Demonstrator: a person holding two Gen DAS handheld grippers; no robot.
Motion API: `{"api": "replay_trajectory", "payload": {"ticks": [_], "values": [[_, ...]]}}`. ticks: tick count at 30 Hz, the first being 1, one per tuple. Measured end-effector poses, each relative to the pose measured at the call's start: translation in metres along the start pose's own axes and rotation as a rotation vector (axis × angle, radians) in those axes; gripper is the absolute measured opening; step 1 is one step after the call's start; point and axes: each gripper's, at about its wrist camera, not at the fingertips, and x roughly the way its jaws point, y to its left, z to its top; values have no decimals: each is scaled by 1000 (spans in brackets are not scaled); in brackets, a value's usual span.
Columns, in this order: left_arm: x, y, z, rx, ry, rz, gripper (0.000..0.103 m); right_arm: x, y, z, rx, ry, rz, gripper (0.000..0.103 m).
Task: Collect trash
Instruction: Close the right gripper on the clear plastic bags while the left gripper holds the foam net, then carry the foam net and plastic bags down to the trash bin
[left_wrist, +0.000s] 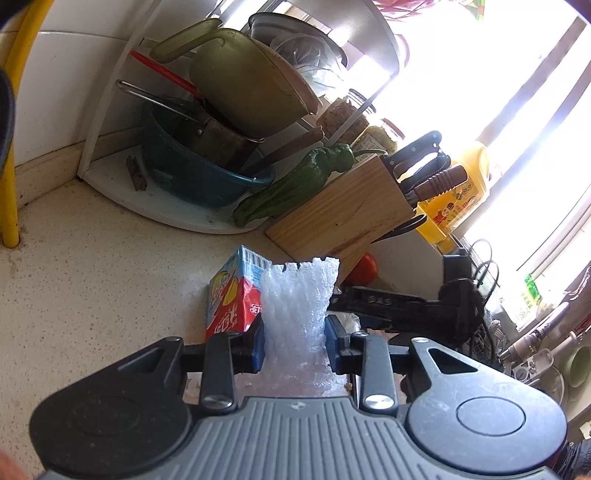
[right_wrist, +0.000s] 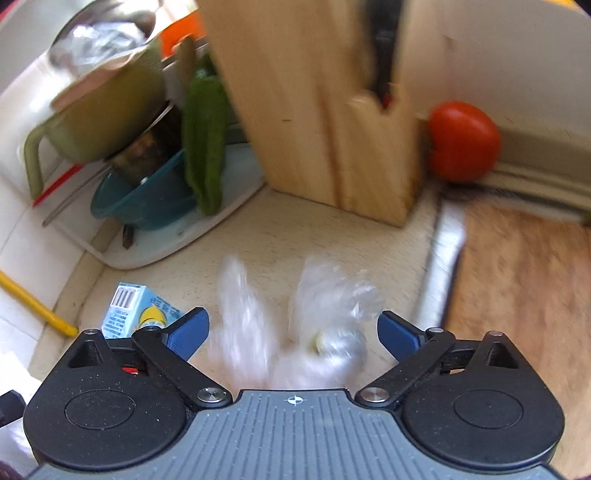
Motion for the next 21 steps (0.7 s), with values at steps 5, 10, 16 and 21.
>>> {"api": "replay_trajectory", "payload": {"ticks": [5, 10, 16, 21], "values": [[-2, 3, -1, -11, -10, 4, 29, 23, 25, -13, -144, 33, -91, 97], [-2, 0, -2, -3, -11, 9, 29, 17, 13, -18, -101, 23, -57, 75], [-13, -15, -6, 32, -23, 22, 29, -20, 4, -24, -29, -24, 62, 73], [-33, -35, -16, 60, -53, 68, 29, -48, 9, -35, -31, -39, 143, 73]]}}
